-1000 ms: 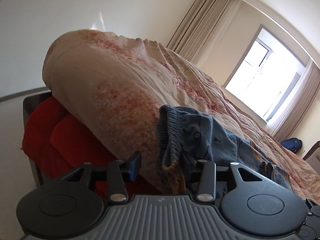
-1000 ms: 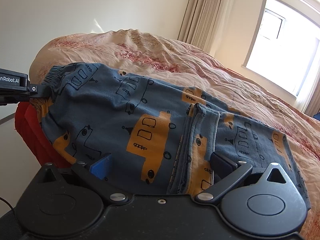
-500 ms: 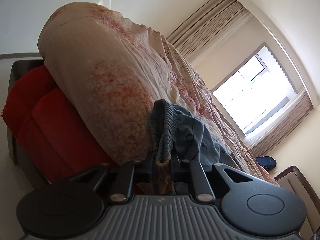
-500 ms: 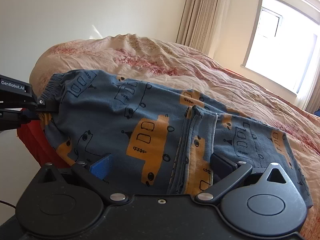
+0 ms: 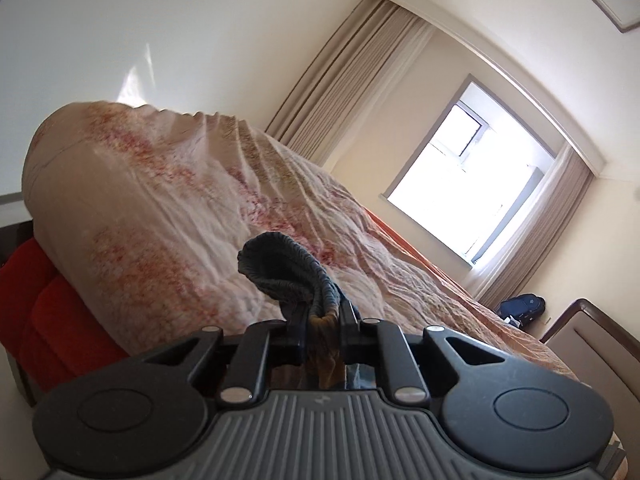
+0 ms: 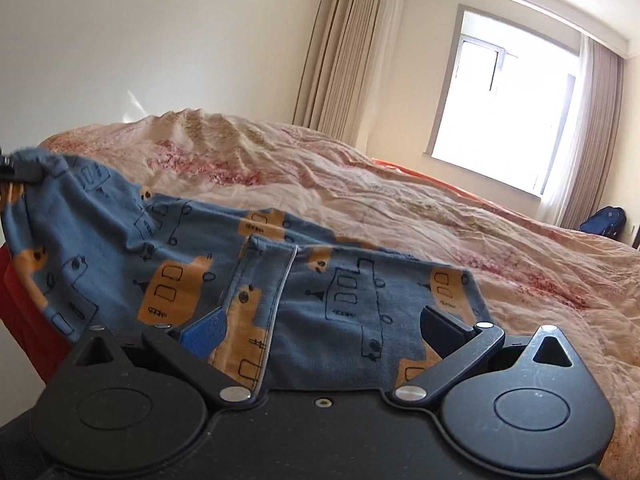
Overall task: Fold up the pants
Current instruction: 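Lift the waistband with the left gripper and fold it over the pants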
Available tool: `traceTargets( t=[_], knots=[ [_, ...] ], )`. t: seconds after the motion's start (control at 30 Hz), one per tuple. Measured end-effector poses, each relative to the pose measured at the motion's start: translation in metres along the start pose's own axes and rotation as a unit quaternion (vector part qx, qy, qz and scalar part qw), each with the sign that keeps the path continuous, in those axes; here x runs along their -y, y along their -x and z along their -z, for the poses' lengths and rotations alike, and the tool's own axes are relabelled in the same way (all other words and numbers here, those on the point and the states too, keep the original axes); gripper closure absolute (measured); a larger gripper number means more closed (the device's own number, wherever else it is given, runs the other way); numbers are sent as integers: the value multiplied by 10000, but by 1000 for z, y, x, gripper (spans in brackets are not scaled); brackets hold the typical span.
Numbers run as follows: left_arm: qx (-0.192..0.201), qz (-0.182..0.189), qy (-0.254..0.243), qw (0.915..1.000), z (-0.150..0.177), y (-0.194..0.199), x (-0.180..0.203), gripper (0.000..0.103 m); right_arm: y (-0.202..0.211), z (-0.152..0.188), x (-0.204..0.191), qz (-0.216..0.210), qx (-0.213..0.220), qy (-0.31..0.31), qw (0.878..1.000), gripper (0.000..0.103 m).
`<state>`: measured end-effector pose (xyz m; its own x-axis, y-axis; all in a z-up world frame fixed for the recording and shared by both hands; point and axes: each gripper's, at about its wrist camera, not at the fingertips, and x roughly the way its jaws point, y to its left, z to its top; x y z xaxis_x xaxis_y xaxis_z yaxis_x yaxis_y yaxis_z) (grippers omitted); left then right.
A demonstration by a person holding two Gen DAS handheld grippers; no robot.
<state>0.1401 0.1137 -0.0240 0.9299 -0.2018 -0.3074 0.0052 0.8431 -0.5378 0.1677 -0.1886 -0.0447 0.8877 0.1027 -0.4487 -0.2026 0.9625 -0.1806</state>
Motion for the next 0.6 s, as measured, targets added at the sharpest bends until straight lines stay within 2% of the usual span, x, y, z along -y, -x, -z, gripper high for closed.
traceTargets(
  t=[0.07, 0.27, 0.43, 0.6],
  knots=[
    [24, 83, -249, 9997, -2, 1, 22, 88, -6, 6, 0, -52, -111, 91, 9999, 0],
    [67, 506, -1025, 9934, 0, -7, 95, 88, 11, 12, 22, 2, 267, -235, 9994, 0],
    [-47, 889, -1658, 9821, 12, -18, 159, 88, 29, 23, 57, 359, 480, -497, 9970, 0],
    [-422, 1233, -2154, 9678, 42, -38, 215, 88, 46, 41, 92, 627, 606, -749, 9934, 0]
  ],
)
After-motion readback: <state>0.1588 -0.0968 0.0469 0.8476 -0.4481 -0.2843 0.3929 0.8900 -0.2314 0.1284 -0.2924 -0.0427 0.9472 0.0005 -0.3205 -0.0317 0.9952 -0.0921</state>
